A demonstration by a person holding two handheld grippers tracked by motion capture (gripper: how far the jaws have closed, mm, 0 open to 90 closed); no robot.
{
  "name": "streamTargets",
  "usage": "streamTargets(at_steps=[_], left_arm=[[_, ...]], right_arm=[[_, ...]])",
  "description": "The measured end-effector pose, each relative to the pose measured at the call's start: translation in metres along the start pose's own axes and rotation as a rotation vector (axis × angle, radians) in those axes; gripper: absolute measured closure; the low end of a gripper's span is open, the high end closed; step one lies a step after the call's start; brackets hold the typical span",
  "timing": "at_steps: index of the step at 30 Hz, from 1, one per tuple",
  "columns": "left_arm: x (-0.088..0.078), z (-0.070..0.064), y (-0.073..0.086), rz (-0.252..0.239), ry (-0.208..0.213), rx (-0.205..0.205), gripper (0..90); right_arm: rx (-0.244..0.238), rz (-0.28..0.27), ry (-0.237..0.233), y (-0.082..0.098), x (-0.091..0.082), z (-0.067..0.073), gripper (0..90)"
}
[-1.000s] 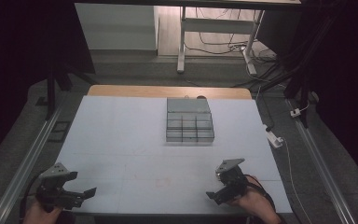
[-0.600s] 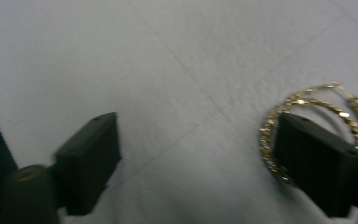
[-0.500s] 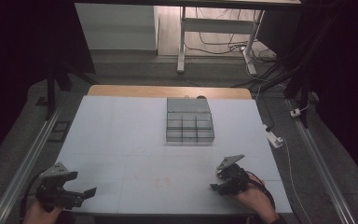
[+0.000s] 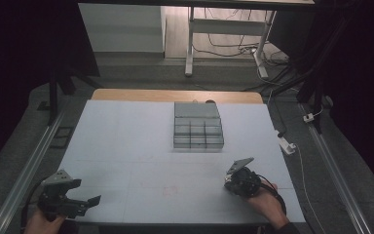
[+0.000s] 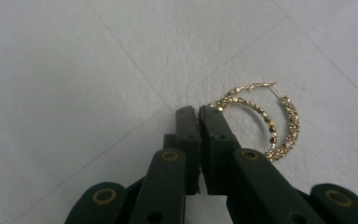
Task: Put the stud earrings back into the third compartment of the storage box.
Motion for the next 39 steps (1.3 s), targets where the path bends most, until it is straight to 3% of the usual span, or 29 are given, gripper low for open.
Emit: streamTargets(at_steps=[6,10,22,39], left_arm=[[0.0,0.0,0.0,0.003,-0.002,0.0,0.0],[0.0,0.0,0.0,0.002,-0.003,-0.001,0.0],[0.001,0.0,0.0,0.011,0.0,0.003,0.2],[0.002,0.0,0.0,0.02,0.009,-0.002,0.4]], right_arm=[[0.006,0.009,0.013,-0.001,-0.001,0.0,87.8],[0.001,-0.013,0.032,-0.004,-0.004,0.001,87.8],[0.013,-0.115,0.057,-0.018,-0.024,-0.005,87.8],[0.071,-0.287,0.024,-0.057,-0.055,-0.028,87.7]])
Point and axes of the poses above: each handheld gripper's, and its own axes: x roughly forward along the jaws, y roughly out of its underside, z roughly to its left, the point moved 10 cm from there along x, roughly forward along the jaws, and after that the axes turned 13 degrees about z, right-handed, at the moved point
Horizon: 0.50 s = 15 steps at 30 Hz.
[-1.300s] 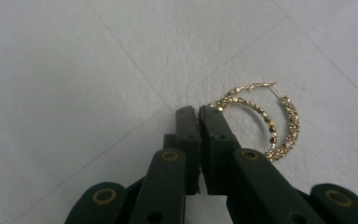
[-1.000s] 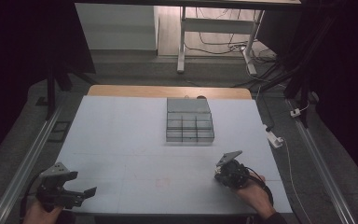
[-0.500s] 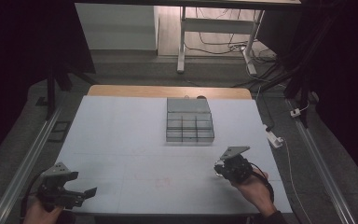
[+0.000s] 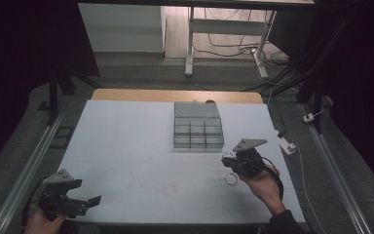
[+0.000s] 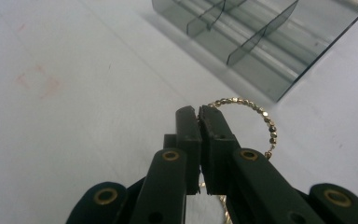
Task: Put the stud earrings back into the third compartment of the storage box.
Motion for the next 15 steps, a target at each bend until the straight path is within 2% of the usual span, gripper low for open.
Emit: streamTargets(at_steps=[5,15], left_arm=[[0.0,0.0,0.0,-0.001,0.001,-0.001,0.4],[0.0,0.0,0.0,-0.002,0.003,-0.003,0.4]], right_arm=[[0.008,-0.029,0.0,-0.014,0.001,-0.005,87.7],[0.004,-0.051,0.011,-0.04,0.008,-0.012,87.7]])
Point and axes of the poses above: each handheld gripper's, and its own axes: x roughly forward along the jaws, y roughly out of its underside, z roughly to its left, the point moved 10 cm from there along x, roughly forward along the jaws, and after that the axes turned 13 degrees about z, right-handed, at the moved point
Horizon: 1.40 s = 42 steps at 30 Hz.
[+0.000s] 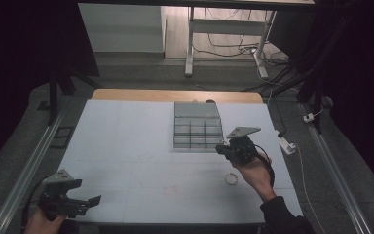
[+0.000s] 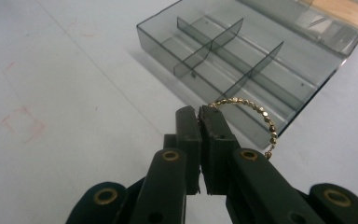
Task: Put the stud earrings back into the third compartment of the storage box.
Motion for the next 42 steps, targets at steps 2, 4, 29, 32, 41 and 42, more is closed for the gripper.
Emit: streamTargets(at_steps=[2,4,29,32,41,42], left_arm=[[0.0,0.0,0.0,0.0,0.001,-0.001,0.4],[0.0,0.0,0.0,0.0,0.001,-0.001,0.4],[0.0,0.001,0.0,-0.001,0.005,-0.008,0.4],[0.0,0.001,0.0,-0.001,0.004,-0.008,0.4],[0.0,0.001,0.0,0.002,0.006,-0.007,0.4],[0.0,0.001,0.0,0.002,0.007,-0.007,0.4]], right_arm=[[0.002,-0.003,0.002,-0.004,0.002,-0.002,87.7],[0.003,-0.005,0.003,-0.006,0.004,-0.003,87.7],[0.044,0.025,0.055,-0.037,0.05,-0.041,87.6],[0.046,0.024,0.061,-0.039,0.053,-0.045,87.6],[0.069,0.025,0.076,-0.05,0.067,-0.063,87.6],[0.069,0.025,0.076,-0.05,0.067,-0.063,87.6]])
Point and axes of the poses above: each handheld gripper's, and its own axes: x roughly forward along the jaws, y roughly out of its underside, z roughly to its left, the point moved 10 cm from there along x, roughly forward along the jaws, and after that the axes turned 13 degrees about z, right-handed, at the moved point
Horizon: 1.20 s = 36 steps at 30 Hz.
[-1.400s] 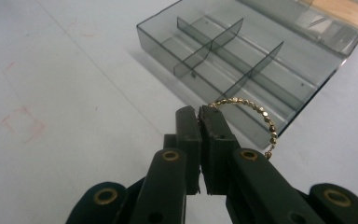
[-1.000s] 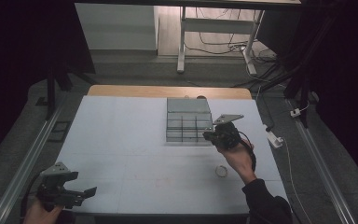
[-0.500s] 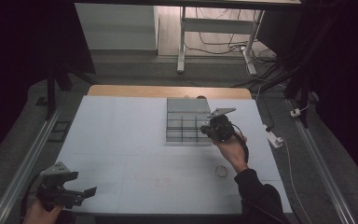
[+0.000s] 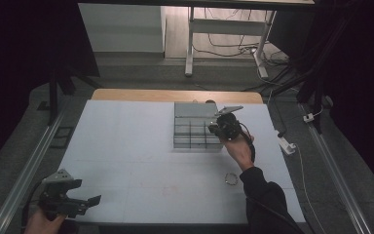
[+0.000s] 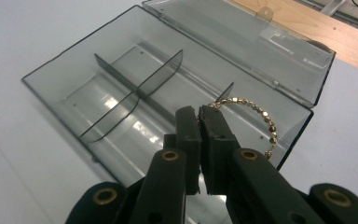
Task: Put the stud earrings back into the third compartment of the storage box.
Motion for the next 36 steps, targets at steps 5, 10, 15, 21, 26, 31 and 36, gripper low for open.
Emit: streamTargets(at_steps=[5,10,15,21,26,31,36], left_arm=[[0.0,0.0,0.0,0.001,0.0,0.001,0.4],[0.0,0.0,0.0,0.003,0.001,0.001,0.4],[0.001,0.0,0.0,0.007,-0.002,0.002,0.5],[0.001,0.0,0.0,0.009,-0.002,0.002,0.4],[0.001,0.0,0.0,0.009,-0.005,0.003,0.4],[0.001,0.0,0.0,0.007,-0.005,0.004,0.4],[0.001,0.0,0.0,0.005,-0.005,0.004,0.4]], right_arm=[[0.005,0.007,0.01,-0.006,0.009,-0.006,87.5],[0.017,0.016,0.027,-0.01,0.019,-0.014,87.5],[0.017,0.034,0.044,-0.009,0.027,-0.018,87.5],[0.013,0.074,0.059,-0.004,0.042,-0.022,87.5],[0.01,0.086,0.064,-0.003,0.046,-0.021,86.9],[0.025,0.069,0.065,-0.005,0.042,-0.02,79.3],[0.074,0.043,0.012,-0.008,0.025,-0.013,60.6]])
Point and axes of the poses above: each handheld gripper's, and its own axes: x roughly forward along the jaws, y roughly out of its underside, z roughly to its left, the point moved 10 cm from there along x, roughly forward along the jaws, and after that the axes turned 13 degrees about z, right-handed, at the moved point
